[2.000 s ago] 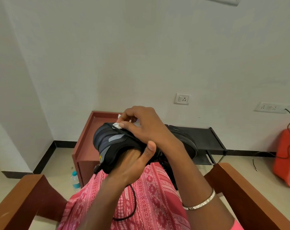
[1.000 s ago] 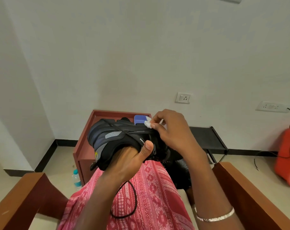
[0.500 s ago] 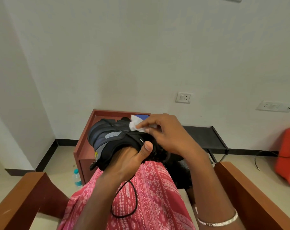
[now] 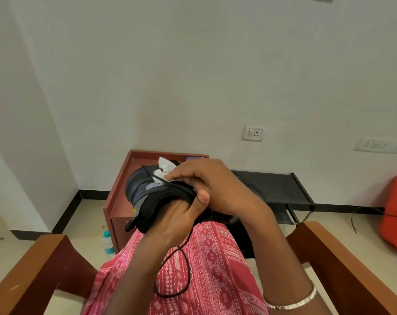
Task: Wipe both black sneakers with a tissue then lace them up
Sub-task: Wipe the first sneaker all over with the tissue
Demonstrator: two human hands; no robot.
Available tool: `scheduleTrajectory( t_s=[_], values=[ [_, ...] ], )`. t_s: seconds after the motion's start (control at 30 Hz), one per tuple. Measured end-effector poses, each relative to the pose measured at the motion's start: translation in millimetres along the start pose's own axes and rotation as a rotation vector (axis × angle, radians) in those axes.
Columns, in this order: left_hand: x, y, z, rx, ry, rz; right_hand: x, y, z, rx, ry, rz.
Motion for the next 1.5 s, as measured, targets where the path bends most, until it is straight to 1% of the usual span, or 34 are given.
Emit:
scheduleTrajectory(
  t_s=[0.07,0.23,0.3,0.37,0.43,0.53,0.6,0.67,0.77,0.93,1.0,1.07,1.13,1.2,1.27,1.37,1.5],
  values=[
    [2,-1,-2,0.01,-0.039,0.01,-11,4,8,-0.013,0.017,-0.051],
    [4,-2,0,-0.013,-0.032,0.03,-55,14,36,-0.056,0.261,-0.239],
    [5,-1,0,-0.01,-0.043,0.034,-60,18,40,-0.061,0.278,-0.261],
    [2,-2,-2,-0.008,-0.042,0.02,-52,20,38,-0.066,0.255,-0.227],
    [2,-2,-4,-0.006,-0.044,-0.003,-38,18,30,-0.077,0.192,-0.155],
    [4,0,-7,0.011,-0.049,-0.006,-18,17,13,-0.061,-0.007,-0.06],
    [5,0,-6,0.001,-0.025,-0.007,-15,18,8,-0.046,-0.111,-0.048],
    [8,-1,-4,-0.015,-0.031,0.0,-20,20,10,-0.04,-0.154,-0.074],
    [15,-2,-5,0.0,-0.059,0.036,-37,26,19,-0.054,-0.056,-0.132],
    [14,-3,-6,-0.018,-0.055,0.062,-69,35,39,-0.17,0.163,-0.305],
    [15,-3,-7,-0.024,-0.057,0.061,-69,34,40,-0.208,0.233,-0.324],
    [18,-4,-8,-0.015,-0.041,0.068,-58,33,36,-0.253,0.172,-0.302],
    [15,-4,-8,-0.009,-0.03,0.055,-40,32,26,-0.275,0.005,-0.25],
    [9,-2,-8,-0.01,-0.011,0.023,-23,32,16,-0.256,-0.099,-0.174],
    [7,-1,-8,-0.008,-0.005,0.026,-17,31,9,-0.228,-0.118,-0.136],
    [14,-2,-5,-0.013,-0.016,0.062,-34,29,12,-0.241,0.001,-0.166],
    [19,-4,-2,-0.008,-0.006,0.116,-64,36,30,-0.323,0.248,-0.317]
  ],
)
Point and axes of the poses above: each hand's wrist, its own y-axis away from the middle knuckle, its own z-axis out of the back of the hand, x = y × z, the point moved 7 cm from there along -y, towards the middle knuckle, and after that the axes turned 14 degrees about -x, right-handed, at the moved point
